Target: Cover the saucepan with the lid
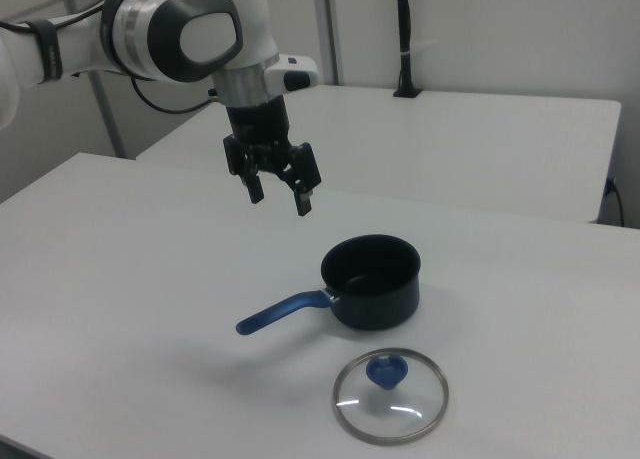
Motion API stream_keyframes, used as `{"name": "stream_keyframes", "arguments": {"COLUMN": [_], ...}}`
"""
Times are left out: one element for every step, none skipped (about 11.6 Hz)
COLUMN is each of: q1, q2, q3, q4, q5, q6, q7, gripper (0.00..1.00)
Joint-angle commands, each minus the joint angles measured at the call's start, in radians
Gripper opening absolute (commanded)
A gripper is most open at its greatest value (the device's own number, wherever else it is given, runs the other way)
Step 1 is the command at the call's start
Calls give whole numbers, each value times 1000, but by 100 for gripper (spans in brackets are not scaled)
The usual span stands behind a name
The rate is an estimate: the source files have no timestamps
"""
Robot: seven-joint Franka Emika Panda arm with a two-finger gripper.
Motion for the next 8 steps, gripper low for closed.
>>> {"name": "stream_keyframes", "arguments": {"q1": [5, 5, 5, 3, 3, -2, -8, -12], "q2": [-2, 4, 7, 9, 9, 10, 10, 27], "q3": [-11, -11, -9, -11, -11, -11, -11, -23], "q4": [-3, 4, 10, 11, 12, 14, 15, 15], "q5": [2, 2, 10, 10, 10, 10, 10, 10], "q6": [11, 11, 16, 18, 18, 18, 18, 18], "q7": [4, 2, 2, 2, 2, -4, -43, -102], "gripper": [100, 100, 100, 100, 100, 100, 100, 100]}}
